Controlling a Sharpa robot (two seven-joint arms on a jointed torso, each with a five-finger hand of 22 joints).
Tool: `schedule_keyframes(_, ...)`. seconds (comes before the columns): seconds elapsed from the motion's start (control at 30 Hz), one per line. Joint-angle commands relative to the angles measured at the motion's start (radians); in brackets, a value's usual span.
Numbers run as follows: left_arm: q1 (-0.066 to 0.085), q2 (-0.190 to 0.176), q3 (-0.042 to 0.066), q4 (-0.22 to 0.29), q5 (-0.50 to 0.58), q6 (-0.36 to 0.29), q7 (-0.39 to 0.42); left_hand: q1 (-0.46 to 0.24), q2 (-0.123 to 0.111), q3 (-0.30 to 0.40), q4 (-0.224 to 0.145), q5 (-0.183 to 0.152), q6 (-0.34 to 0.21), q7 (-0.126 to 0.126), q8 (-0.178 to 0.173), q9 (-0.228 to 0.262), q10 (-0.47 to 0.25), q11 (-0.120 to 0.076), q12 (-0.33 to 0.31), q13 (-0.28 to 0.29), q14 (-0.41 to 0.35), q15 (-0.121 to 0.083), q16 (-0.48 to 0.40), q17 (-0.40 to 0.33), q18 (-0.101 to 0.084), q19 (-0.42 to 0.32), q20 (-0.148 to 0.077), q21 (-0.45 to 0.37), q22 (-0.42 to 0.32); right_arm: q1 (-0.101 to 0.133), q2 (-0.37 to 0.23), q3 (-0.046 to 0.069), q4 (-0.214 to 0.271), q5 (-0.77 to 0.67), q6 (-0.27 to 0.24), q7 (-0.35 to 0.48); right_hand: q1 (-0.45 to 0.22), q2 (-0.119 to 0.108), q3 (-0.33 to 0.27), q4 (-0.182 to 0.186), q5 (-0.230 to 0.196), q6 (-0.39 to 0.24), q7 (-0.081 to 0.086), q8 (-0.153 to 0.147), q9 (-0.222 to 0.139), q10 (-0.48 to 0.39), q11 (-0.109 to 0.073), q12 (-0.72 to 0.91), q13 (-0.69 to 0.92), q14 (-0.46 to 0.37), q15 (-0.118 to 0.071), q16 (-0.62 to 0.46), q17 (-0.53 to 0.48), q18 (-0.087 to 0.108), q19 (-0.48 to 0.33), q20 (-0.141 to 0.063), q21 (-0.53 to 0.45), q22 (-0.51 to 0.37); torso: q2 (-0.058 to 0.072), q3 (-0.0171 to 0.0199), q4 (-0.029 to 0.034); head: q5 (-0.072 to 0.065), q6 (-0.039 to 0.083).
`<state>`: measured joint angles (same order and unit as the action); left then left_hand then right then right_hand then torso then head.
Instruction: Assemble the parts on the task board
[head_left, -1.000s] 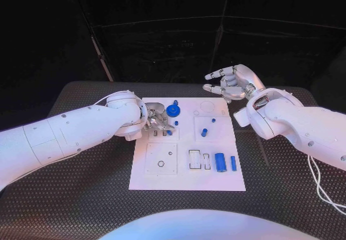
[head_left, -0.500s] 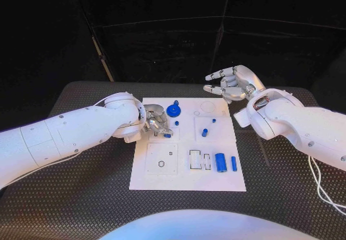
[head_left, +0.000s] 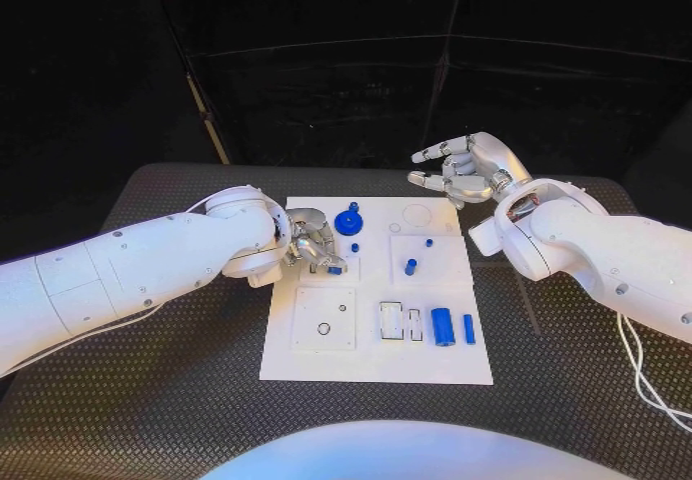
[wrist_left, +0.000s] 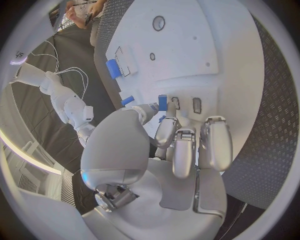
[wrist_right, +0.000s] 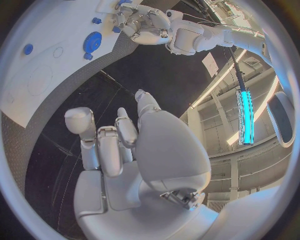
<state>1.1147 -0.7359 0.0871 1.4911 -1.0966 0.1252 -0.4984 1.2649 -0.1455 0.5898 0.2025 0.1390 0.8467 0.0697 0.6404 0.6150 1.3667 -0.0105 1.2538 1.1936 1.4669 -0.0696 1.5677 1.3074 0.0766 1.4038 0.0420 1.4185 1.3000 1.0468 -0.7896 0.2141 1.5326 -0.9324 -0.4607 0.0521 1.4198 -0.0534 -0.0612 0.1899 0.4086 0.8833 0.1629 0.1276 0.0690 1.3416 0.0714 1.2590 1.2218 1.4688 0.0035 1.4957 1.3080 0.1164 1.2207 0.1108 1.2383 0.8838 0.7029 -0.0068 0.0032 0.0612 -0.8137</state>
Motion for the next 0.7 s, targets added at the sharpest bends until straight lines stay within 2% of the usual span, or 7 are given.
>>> schedule_keyframes(0.03,0.001,-0.01,0.001,0.014,0.022,-0.052,-0.001,-0.006,0.008,0.129,-0.127,0.003,0.0,-0.003,0.005,0.004,0.007,0.001,0.003,0.002,0.104,0.004,0.003,0.263,-0.014,-0.002,0.006,-0.002,0.002,0.002,0.0,0.001,-0.001,0.002,0.004,0.009,-0.005,0.005,-0.005,-0.001,0.003,0.008,-0.001,0.005,0.002,0.007,0.001,0.004,0.0,0.066,-0.007,-0.005,0.103,0.011,0.003,-0.006,-0.002,0.001,0.0,0.0006,0.0009,0.002,0.001)
schedule_keyframes(0.13,0.001,-0.022,0.002,0.024,0.023,-0.073,-0.004,-0.008,0.007,0.136,-0.135,0.003,0.0,-0.003,0.008,0.007,0.01,0.001,0.006,0.005,0.104,0.004,0.003,0.263,-0.015,-0.001,0.006,-0.001,0.004,0.002,-0.001,0.001,-0.004,0.003,0.003,0.01,-0.006,0.005,-0.005,0.0,0.004,0.008,-0.001,0.005,0.002,0.007,0.001,0.003,-0.001,0.066,-0.007,-0.005,0.102,0.011,0.002,-0.006,-0.002,0.0,0.001,-0.0001,0.001,0.006,0.002)
schedule_keyframes(0.33,0.001,-0.032,0.002,0.021,0.024,-0.085,-0.009,-0.01,0.007,0.139,-0.138,0.003,0.001,-0.003,0.009,0.009,0.011,0.001,0.006,0.005,0.104,0.004,0.003,0.263,-0.015,-0.001,0.006,-0.001,0.004,0.002,-0.004,0.001,-0.007,0.004,0.003,0.01,-0.006,0.005,-0.005,0.0,0.004,0.008,-0.001,0.005,0.002,0.007,0.001,0.003,-0.001,0.066,-0.007,-0.005,0.102,0.011,0.002,-0.006,-0.002,0.0,-0.001,0.0013,0.0033,0.006,-0.003)
schedule_keyframes(0.53,0.002,-0.026,0.001,0.008,0.017,-0.083,-0.012,-0.011,0.007,0.143,-0.142,0.003,0.0,-0.003,0.01,0.01,0.011,0.001,0.005,0.004,0.104,0.004,0.003,0.263,-0.014,-0.001,0.006,-0.001,0.003,0.002,-0.003,0.001,-0.01,0.005,0.003,0.011,-0.006,0.005,-0.005,0.0,0.004,0.008,-0.001,0.005,0.002,0.007,0.001,0.003,-0.001,0.066,-0.007,-0.005,0.102,0.011,0.002,-0.006,-0.002,0.0,0.001,0.0015,-0.0001,0.01,-0.002)
schedule_keyframes(0.7,0.002,-0.014,0.001,-0.007,0.006,-0.068,-0.015,-0.012,0.008,0.145,-0.143,0.003,0.0,-0.003,0.011,0.011,0.011,0.001,0.005,0.004,0.104,0.004,0.003,0.263,-0.014,-0.002,0.006,-0.002,0.001,0.002,-0.001,0.001,-0.013,0.005,0.004,0.011,-0.006,0.005,-0.005,0.0,0.004,0.008,-0.001,0.005,0.002,0.007,0.001,0.003,-0.001,0.066,-0.007,-0.005,0.102,0.011,0.002,-0.006,-0.002,0.0,0.001,0.0016,-0.0002,0.01,-0.006)
